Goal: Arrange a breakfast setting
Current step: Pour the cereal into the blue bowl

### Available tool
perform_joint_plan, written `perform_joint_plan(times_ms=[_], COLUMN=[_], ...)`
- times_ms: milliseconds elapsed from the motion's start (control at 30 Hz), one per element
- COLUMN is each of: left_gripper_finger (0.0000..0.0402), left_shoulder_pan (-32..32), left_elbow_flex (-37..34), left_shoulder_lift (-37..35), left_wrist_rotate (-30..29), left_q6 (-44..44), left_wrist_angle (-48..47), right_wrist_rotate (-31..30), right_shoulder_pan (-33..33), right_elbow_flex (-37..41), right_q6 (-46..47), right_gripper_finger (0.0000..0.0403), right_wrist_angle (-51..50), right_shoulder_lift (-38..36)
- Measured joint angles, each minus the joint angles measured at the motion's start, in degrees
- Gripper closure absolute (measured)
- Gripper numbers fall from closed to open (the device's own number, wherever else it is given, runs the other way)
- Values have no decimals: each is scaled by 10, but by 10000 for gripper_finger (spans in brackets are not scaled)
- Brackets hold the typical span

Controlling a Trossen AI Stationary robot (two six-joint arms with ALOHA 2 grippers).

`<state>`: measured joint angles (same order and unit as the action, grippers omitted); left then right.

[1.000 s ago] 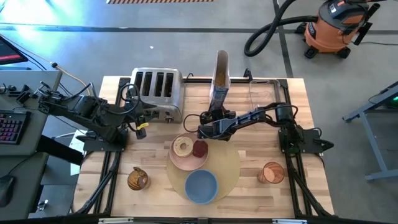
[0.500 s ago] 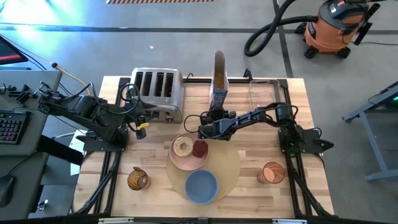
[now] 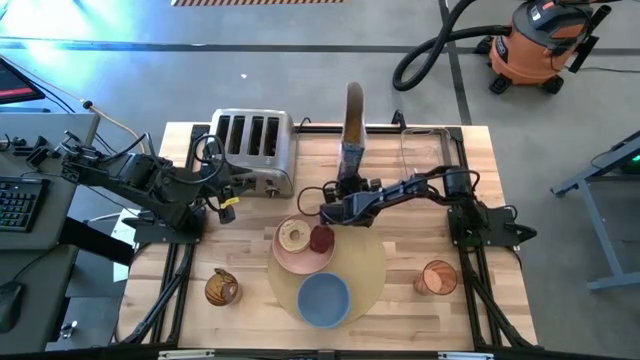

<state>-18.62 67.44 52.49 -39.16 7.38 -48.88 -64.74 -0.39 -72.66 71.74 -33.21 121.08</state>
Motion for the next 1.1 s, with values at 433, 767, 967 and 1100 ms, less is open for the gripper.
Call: perform_joint_plan(times_ms=[433, 767, 967, 1100], left_gripper_finger=[252, 252, 252, 252], left_shoulder_pan=[0, 0, 0, 0], left_elbow_flex=[0, 0, 0, 0], left_shoulder_lift=[0, 0, 0, 0], left_wrist_rotate=[0, 0, 0, 0], left_q6=[0, 0, 0, 0], left_wrist_angle=[-3, -3, -10, -10], right_wrist_rotate=[1, 9, 19, 27], right_shoulder_pan=[10, 15, 37, 53], right_elbow_flex=[0, 0, 0, 1], right_q6=[-1, -1, 3, 2], right_gripper_finger=[329, 332, 333, 333], right_wrist_angle=[-27, -48, -113, -168], right_shoulder_lift=[0, 0, -8, -26])
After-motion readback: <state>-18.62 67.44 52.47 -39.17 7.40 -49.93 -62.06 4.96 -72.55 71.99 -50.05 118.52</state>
